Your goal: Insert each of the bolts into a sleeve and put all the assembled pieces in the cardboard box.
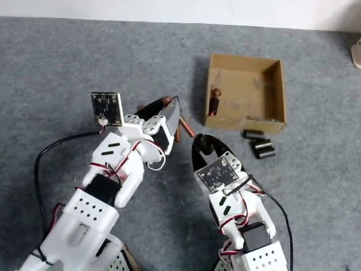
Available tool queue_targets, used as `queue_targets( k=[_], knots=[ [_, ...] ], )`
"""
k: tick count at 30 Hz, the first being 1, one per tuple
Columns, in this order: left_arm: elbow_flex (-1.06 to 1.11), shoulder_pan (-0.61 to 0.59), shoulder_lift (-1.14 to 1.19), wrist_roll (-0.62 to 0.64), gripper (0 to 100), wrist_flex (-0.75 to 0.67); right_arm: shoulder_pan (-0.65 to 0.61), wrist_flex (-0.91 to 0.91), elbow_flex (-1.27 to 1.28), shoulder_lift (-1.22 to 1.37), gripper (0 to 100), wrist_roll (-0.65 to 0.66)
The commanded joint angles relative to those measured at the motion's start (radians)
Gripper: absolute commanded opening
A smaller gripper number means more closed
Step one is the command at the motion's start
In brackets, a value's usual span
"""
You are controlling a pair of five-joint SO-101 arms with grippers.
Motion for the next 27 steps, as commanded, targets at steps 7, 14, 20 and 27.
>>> queue_targets(
  k=[7, 14, 20, 27],
  knots=[
    [0.028, 0.079, -0.021, -0.011, 0, -0.028, -0.007, -0.027, 0.156, -0.021, 0.5, -0.014],
    [0.030, 0.041, -0.027, -0.006, 0, -0.109, -0.008, -0.027, 0.156, -0.021, 0.5, -0.017],
    [0.030, 0.015, -0.027, -0.006, 0, -0.130, -0.008, -0.022, 0.156, -0.015, 0.5, -0.009],
    [0.036, 0.022, -0.021, -0.005, 0, -0.130, -0.008, -0.024, 0.156, -0.021, 0.5, -0.009]
  ],
)
